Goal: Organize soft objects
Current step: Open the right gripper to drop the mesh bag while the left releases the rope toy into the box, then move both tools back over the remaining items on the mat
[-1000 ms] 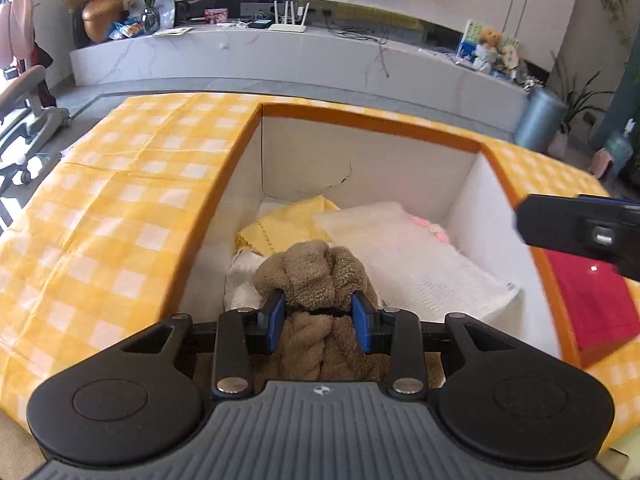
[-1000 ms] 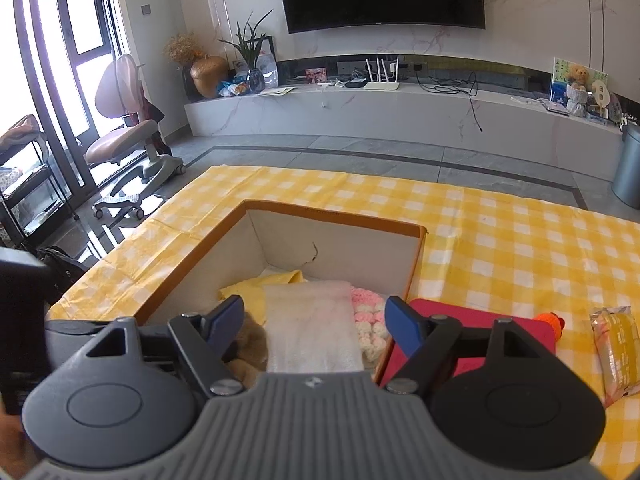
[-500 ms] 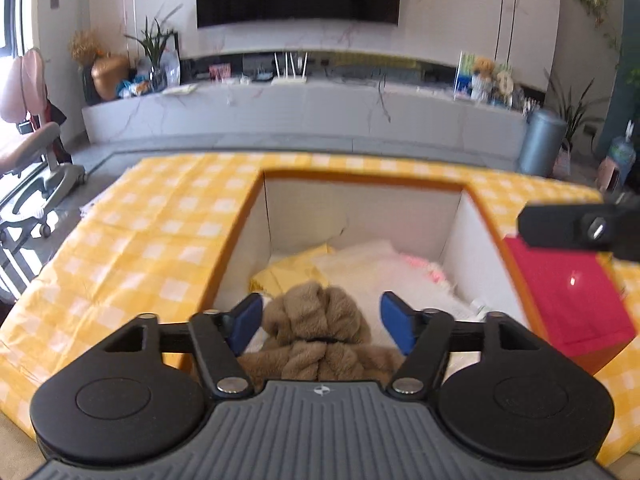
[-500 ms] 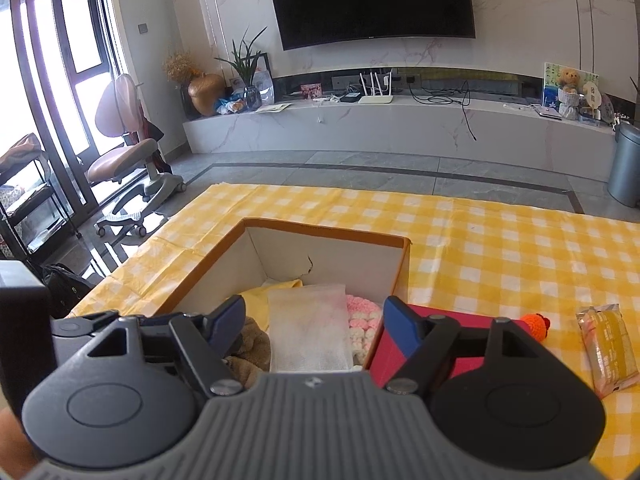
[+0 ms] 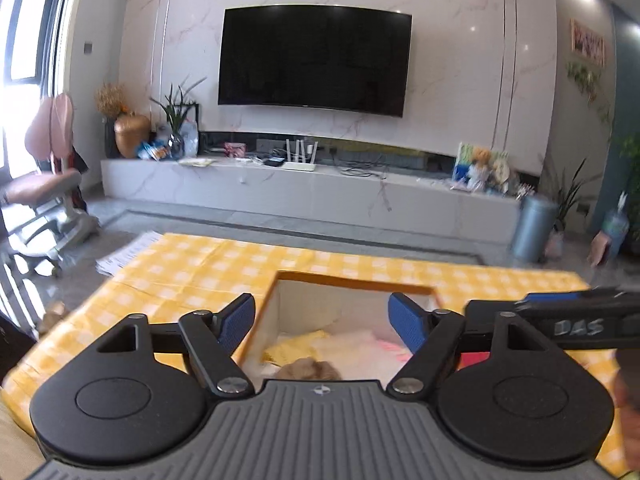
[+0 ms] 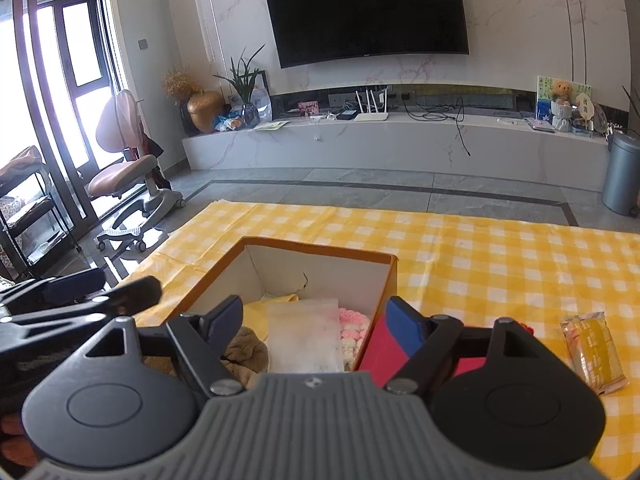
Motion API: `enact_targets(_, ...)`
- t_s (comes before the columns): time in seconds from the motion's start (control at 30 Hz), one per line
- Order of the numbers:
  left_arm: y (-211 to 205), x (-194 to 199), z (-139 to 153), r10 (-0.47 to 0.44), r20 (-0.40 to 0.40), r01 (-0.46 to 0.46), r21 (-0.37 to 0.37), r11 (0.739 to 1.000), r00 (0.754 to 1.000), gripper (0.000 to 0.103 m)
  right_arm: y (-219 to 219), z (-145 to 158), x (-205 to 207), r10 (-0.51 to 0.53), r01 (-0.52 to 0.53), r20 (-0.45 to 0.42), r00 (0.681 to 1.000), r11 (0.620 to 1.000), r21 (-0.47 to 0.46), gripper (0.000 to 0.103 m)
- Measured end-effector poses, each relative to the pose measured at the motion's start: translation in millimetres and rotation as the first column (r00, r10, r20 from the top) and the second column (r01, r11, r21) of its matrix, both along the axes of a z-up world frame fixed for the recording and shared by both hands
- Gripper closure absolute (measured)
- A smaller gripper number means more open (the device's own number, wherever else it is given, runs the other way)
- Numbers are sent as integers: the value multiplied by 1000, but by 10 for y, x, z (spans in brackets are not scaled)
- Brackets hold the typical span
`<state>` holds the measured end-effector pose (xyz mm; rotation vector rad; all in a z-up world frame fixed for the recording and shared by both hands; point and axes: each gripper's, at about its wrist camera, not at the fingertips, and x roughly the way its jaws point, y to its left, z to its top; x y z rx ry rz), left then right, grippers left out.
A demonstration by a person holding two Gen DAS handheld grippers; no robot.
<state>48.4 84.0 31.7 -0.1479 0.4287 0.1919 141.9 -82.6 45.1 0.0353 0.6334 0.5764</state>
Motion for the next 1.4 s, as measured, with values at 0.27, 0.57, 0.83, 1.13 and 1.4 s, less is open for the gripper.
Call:
enact_targets(0.27, -156, -18, 229, -32, 24, 31, 31, 999, 999, 22, -149, 169, -66, -21, 22, 70, 997, 1000, -10, 25)
enact_targets(0.57, -616, 97, 385, -99, 50, 92, 128, 988, 994, 22, -406, 287, -126, -80, 84, 142, 987, 996, -21, 21)
enact_targets(0.83, -1097, 297, 463, -187, 46, 178, 154, 972, 981, 21, -930, 382, -127, -230, 241, 227, 946, 970, -25, 19)
enact_targets(1.13, -1747, 561, 250, -317, -57, 322, 183, 929, 947, 19, -1912, 133, 202, -352, 351, 45, 935, 936, 36, 14)
enact_targets(1.4, -2205, 1106, -214, -408, -260, 458, 171, 873, 875, 19, -2292, -442, 544, -357, 363, -136, 924, 932, 21, 13)
